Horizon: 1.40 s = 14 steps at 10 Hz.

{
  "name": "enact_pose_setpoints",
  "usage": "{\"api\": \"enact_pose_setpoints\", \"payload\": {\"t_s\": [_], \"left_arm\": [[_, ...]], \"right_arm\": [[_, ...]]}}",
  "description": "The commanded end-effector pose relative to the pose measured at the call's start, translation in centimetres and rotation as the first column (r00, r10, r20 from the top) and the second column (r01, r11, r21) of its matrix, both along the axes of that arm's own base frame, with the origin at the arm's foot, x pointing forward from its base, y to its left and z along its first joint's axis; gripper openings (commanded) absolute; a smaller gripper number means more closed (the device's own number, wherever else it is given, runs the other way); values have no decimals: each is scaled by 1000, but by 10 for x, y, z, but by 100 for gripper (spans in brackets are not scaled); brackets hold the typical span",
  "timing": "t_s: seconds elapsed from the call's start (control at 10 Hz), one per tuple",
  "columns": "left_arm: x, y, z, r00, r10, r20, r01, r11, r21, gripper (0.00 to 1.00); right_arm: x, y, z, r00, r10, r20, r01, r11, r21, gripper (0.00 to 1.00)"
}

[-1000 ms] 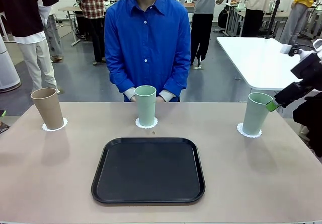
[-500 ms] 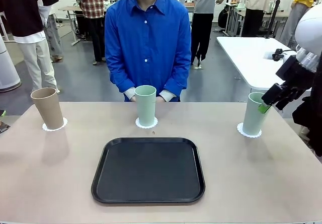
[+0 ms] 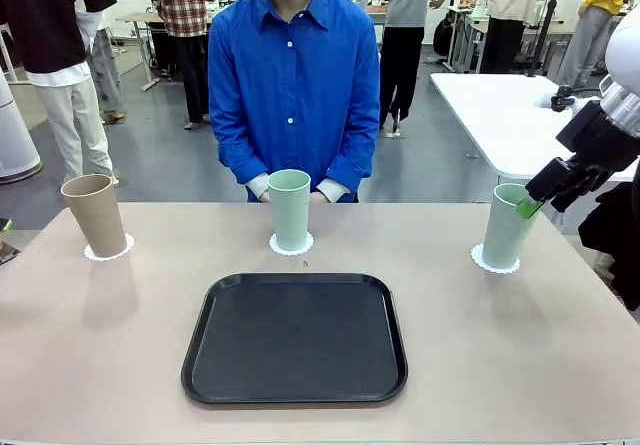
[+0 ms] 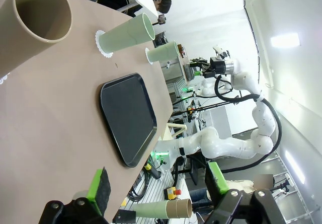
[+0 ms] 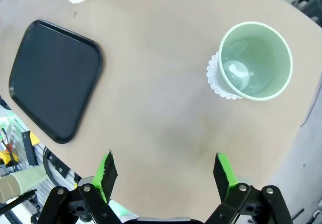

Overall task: Place coasters on the table and set cups on them.
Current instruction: Take one Reusable plastic cup from the Flat Tray and place it on a coaster set by the human.

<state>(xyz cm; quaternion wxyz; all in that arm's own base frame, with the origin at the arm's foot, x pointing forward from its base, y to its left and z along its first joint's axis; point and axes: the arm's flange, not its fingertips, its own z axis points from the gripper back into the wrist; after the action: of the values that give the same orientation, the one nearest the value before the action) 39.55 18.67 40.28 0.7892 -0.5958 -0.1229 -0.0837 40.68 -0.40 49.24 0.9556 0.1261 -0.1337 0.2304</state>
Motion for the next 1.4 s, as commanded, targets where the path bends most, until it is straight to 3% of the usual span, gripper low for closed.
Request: {"api": "enact_pose_setpoints", "payload": {"t_s": [0.0, 0.8, 0.9, 1.0, 1.3], "left_arm": [[-1, 1, 3, 1000, -3, 6, 3, 1000, -7, 100], [-1, 1, 3, 1000, -3, 6, 3, 1000, -7, 100], [-1, 1, 3, 1000, -3, 6, 3, 1000, -7, 100], [-1, 1, 3, 1000, -3, 6, 3, 1000, -7, 100], [-1, 1, 3, 1000, -3, 6, 3, 1000, -7, 100]], "right_arm": [[-3, 0, -5, 1000, 8, -3, -8, 1000, -20, 100], [0, 0, -1, 1000, 1, -2, -1, 1000, 3, 100], [-4, -18, 9, 993, -116, -10, 116, 993, -1, 100], [-1, -43, 14, 969, -238, -69, 238, 971, -6, 100], [13, -118, 31, 904, -374, -207, 403, 908, 119, 100]]}}
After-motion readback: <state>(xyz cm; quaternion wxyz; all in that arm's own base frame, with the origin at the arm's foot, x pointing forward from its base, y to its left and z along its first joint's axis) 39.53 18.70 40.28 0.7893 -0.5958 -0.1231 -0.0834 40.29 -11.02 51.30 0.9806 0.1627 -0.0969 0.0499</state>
